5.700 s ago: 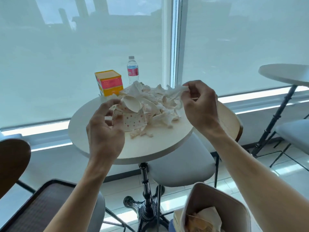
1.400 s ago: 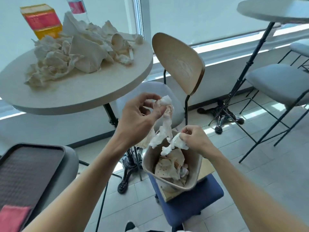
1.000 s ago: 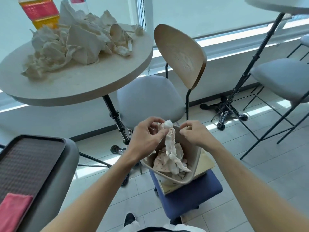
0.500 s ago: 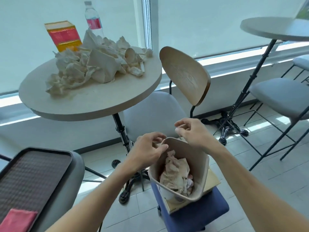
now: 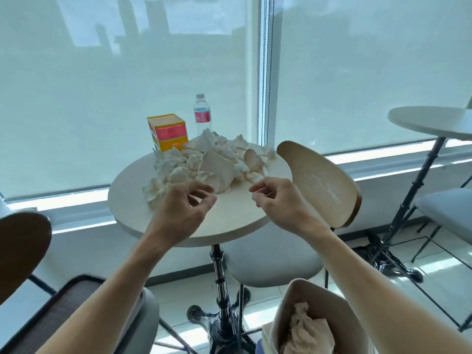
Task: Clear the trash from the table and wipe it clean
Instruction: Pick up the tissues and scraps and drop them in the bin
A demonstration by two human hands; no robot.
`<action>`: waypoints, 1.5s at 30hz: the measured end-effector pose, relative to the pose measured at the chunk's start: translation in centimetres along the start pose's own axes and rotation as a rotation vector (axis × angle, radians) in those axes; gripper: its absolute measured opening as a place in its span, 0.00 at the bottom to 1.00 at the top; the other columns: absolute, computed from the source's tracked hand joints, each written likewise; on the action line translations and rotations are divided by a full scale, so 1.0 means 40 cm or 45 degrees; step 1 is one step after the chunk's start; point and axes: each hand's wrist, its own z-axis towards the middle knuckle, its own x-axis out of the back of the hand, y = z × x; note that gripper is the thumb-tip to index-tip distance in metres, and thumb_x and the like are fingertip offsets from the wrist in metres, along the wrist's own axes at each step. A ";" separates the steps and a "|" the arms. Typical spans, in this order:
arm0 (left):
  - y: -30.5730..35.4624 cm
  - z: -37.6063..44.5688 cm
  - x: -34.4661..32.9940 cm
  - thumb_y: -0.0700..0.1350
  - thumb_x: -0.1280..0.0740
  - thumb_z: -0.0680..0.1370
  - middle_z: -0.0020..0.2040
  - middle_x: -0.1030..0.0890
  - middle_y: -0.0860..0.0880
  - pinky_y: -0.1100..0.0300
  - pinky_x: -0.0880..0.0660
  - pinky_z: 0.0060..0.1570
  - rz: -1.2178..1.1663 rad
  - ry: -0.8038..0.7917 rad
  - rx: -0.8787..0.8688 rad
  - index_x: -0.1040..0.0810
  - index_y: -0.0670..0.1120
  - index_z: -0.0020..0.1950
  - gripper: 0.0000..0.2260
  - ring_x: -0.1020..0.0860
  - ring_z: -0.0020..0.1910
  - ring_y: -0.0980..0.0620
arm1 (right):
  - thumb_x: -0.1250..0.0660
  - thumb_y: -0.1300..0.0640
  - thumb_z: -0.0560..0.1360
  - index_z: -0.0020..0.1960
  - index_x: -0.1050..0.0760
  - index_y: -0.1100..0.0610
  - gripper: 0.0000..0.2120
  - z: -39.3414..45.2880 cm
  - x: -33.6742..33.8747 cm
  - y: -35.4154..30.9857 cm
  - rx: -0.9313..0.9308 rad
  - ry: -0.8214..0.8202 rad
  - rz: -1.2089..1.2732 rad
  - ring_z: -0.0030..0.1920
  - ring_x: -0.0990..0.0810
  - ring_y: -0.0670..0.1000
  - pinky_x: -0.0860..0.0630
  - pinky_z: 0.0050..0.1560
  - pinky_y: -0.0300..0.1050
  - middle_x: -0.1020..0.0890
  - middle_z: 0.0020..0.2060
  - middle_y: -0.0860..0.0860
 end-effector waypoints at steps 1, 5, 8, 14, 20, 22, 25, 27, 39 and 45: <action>-0.013 0.016 0.020 0.46 0.28 0.76 0.42 0.18 0.57 0.73 0.26 0.35 0.033 0.037 0.006 0.17 0.50 0.50 0.04 0.20 0.39 0.60 | 0.33 0.59 0.77 0.52 0.19 0.56 0.06 0.017 -0.019 -0.017 0.030 0.005 -0.029 0.39 0.21 0.42 0.26 0.41 0.31 0.19 0.38 0.46; -0.069 0.068 0.090 0.46 0.27 0.74 0.42 0.16 0.55 0.62 0.21 0.41 0.141 0.185 0.050 0.16 0.49 0.49 0.05 0.19 0.39 0.60 | 0.35 0.59 0.76 0.62 0.22 0.55 0.15 0.074 -0.100 -0.073 0.110 -0.070 -0.199 0.44 0.21 0.44 0.25 0.48 0.33 0.20 0.44 0.48; -0.114 0.091 0.126 0.47 0.27 0.74 0.43 0.16 0.53 0.61 0.22 0.41 0.190 0.225 0.089 0.16 0.49 0.50 0.06 0.19 0.40 0.59 | 0.36 0.58 0.74 0.71 0.31 0.52 0.26 0.113 -0.143 -0.095 0.053 0.033 -0.385 0.56 0.22 0.55 0.26 0.54 0.47 0.23 0.56 0.53; -0.181 0.117 0.158 0.49 0.26 0.74 0.47 0.17 0.52 0.63 0.27 0.41 0.264 0.215 0.129 0.17 0.51 0.53 0.09 0.20 0.40 0.59 | 0.34 0.42 0.73 0.72 0.44 0.46 0.32 0.188 -0.212 -0.065 -0.249 0.076 -0.461 0.60 0.25 0.61 0.30 0.57 0.52 0.26 0.61 0.57; -0.210 0.153 0.156 0.48 0.27 0.74 0.49 0.17 0.50 0.55 0.22 0.48 0.291 0.197 0.077 0.18 0.50 0.57 0.12 0.21 0.41 0.53 | 0.30 0.47 0.72 0.70 0.36 0.44 0.29 0.218 -0.239 -0.059 -0.242 0.246 -0.328 0.60 0.24 0.57 0.25 0.56 0.51 0.26 0.62 0.55; -0.212 0.170 0.151 0.48 0.28 0.75 0.50 0.17 0.51 0.55 0.24 0.48 0.315 0.191 0.033 0.18 0.50 0.58 0.12 0.23 0.42 0.52 | 0.29 0.50 0.72 0.69 0.33 0.45 0.28 0.216 -0.242 -0.063 -0.233 0.303 -0.281 0.58 0.23 0.56 0.24 0.57 0.52 0.24 0.60 0.53; -0.214 0.200 0.139 0.49 0.29 0.75 0.54 0.18 0.51 0.55 0.25 0.50 0.378 0.142 -0.039 0.20 0.50 0.61 0.15 0.24 0.45 0.52 | 0.29 0.54 0.70 0.69 0.31 0.47 0.28 0.211 -0.235 -0.082 -0.164 0.402 -0.222 0.55 0.22 0.54 0.23 0.54 0.50 0.23 0.53 0.49; -0.211 0.220 0.129 0.50 0.29 0.76 0.58 0.19 0.50 0.53 0.25 0.53 0.417 0.086 -0.076 0.21 0.50 0.63 0.17 0.23 0.50 0.50 | 0.29 0.53 0.70 0.68 0.32 0.47 0.28 0.207 -0.224 -0.103 -0.111 0.446 -0.176 0.53 0.23 0.53 0.23 0.55 0.50 0.24 0.52 0.47; -0.170 0.262 0.085 0.44 0.32 0.77 0.59 0.17 0.46 0.53 0.26 0.53 0.441 0.081 -0.232 0.18 0.47 0.60 0.12 0.22 0.58 0.44 | 0.29 0.50 0.70 0.65 0.30 0.44 0.25 0.106 -0.084 -0.132 -0.104 0.528 -0.015 0.43 0.21 0.47 0.29 0.39 0.38 0.20 0.43 0.46; -0.031 0.191 0.058 0.46 0.29 0.77 0.50 0.17 0.50 0.70 0.31 0.42 0.134 0.152 -0.348 0.18 0.48 0.60 0.12 0.27 0.39 0.66 | 0.29 0.52 0.72 0.65 0.30 0.44 0.23 0.000 0.001 -0.065 -0.222 0.545 0.019 0.42 0.22 0.44 0.27 0.39 0.39 0.22 0.40 0.46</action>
